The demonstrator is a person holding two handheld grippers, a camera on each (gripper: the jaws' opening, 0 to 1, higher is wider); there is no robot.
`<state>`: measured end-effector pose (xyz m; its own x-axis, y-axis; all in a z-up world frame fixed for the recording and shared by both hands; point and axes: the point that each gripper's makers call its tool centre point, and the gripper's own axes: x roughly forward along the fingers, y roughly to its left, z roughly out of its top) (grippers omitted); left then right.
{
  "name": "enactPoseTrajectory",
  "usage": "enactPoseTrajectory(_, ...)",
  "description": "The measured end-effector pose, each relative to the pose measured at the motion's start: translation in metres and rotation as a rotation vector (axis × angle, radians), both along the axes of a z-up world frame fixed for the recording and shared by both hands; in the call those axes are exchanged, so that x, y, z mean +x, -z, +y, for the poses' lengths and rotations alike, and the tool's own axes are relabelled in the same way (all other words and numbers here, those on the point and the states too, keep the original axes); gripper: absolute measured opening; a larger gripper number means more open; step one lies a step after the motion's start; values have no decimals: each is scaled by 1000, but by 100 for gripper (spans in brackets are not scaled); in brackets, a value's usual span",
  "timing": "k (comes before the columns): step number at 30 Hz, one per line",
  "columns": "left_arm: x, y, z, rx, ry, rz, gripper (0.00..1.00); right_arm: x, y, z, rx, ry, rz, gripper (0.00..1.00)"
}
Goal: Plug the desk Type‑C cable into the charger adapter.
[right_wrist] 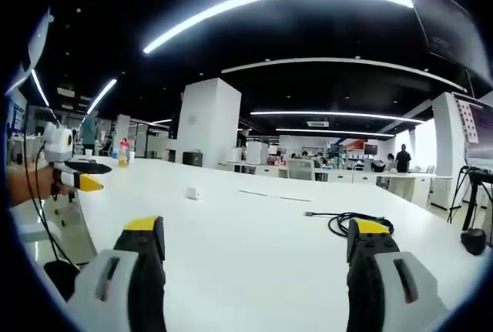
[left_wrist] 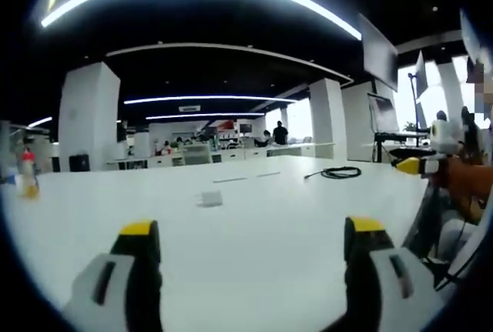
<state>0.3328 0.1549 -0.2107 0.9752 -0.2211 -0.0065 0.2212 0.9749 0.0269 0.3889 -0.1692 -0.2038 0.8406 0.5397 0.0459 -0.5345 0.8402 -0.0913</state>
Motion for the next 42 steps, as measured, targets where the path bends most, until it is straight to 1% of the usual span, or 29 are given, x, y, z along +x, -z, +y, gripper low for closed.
enactPoseTrajectory(13, -4, 2, 2, -17, -4, 5, 100, 0, -2, 3, -6, -1, 5, 100)
enactPoseTrajectory(23, -6, 2, 2, -3, -4, 14, 100, -1, -2, 5, -3, -5, 4, 100)
enactPoseTrajectory(36, -8, 4, 4, -12, 0, 17, 100, -3, -6, 5, -5, -7, -2, 100)
enactPoseTrajectory(42, -8, 6, 4, -15, -2, 21, 100, -3, -4, 8, -10, -12, 3, 100)
